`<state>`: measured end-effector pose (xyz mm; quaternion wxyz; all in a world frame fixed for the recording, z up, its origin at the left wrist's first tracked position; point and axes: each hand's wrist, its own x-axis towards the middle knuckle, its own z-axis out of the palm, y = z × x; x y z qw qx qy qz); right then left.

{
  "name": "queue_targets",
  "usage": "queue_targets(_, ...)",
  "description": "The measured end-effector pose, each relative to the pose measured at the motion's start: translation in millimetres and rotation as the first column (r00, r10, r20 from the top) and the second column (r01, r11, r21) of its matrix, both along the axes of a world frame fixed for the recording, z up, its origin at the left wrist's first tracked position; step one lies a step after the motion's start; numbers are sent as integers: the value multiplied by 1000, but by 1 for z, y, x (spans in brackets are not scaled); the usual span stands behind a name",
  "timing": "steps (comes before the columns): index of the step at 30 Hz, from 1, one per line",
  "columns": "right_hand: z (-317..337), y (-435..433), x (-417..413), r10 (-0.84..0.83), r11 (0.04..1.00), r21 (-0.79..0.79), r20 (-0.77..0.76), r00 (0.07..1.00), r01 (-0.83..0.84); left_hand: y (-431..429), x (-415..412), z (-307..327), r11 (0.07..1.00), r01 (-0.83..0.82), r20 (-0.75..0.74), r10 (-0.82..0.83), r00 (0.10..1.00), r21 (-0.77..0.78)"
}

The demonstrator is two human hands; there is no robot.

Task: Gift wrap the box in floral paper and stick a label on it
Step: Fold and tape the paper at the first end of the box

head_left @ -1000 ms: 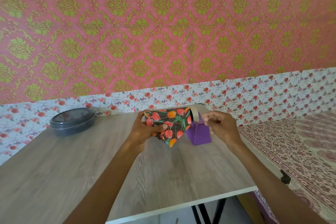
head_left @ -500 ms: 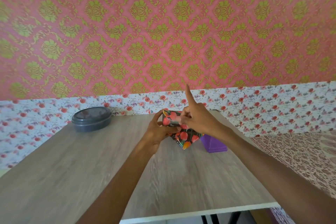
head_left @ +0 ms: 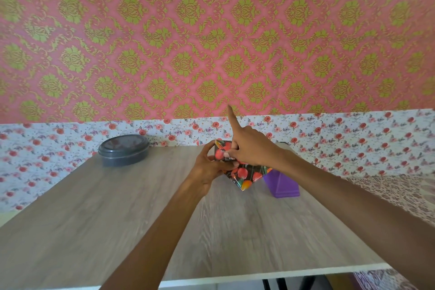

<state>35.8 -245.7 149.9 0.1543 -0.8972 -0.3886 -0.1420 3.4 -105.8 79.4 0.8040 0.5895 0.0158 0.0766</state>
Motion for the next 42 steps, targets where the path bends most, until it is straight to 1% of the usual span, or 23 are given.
queue_targets(5, -2, 6, 4, -108, 993, -47, 78, 991, 112, 0, 0, 1, 1000, -2, -3, 2, 1000, 8)
queue_targets(11, 6, 3, 7, -255, 950, -133, 191, 948, 282, 1, 0, -3, 999, -40, 0, 40, 999, 21)
queue_targets(12, 7, 2, 9, -267, 948, -129, 185, 946, 292, 3, 0, -3, 999, -43, 6, 43, 999, 18)
queue_targets(16, 6, -3, 12, -273, 948, -143, 83, 958, 283, 3, -1, 0, 999, -42, 22, 42, 999, 21)
queue_targets(17, 6, -3, 12, -263, 956, -118, 57, 963, 268, 3, 0, 1, 999, -47, 24, 46, 999, 14)
queue_targets(20, 3, -6, 12, -182, 981, 45, -108, 977, 188, 4, 2, 1, 998, -60, 20, 60, 998, -15)
queue_targets(22, -2, -8, 9, -150, 977, 127, -163, 975, 172, 7, 2, 1, 998, -57, 10, 58, 998, -21)
queue_targets(23, -6, -8, 8, -161, 973, 144, -136, 978, 180, 8, 2, 2, 998, -43, 10, 43, 999, -38)
queue_targets(24, -10, -7, 8, -209, 968, 129, -64, 976, 216, 9, 2, 4, 998, -24, 6, 25, 1000, -62)
queue_targets(26, -18, -5, 9, -331, 941, 96, 65, 941, 324, 9, 2, 7, 996, 0, -12, -1, 1000, -94)
queue_targets(30, -26, -8, 8, -424, 896, 189, 105, 899, 401, 9, 3, 5, 995, -84, -31, 82, 996, -52)
queue_targets(31, -29, -9, 10, -437, 888, 198, 86, 895, 414, 9, 3, 4, 994, -105, -25, 105, 994, -31)
queue_targets(33, -37, -11, 14, -425, 880, 209, -57, 903, 427, 11, 3, 2, 993, -114, -11, 114, 993, 34)
queue_targets(35, -42, -14, 19, -326, 879, 280, -239, 915, 386, 14, 3, 2, 992, -84, -8, 85, 996, 93)
queue_targets(37, -44, -16, 22, -227, 873, 344, -339, 913, 345, 16, 2, 3, 990, -64, -11, 66, 998, 125)
queue_targets(40, -45, -17, 24, -184, 873, 370, -355, 917, 318, 17, 1, 4, 985, -77, -1, 78, 997, 152)
queue_targets(42, -46, -15, 24, -183, 870, 380, -341, 922, 314, 16, 1, 3, 973, -124, 10, 125, 992, 194)
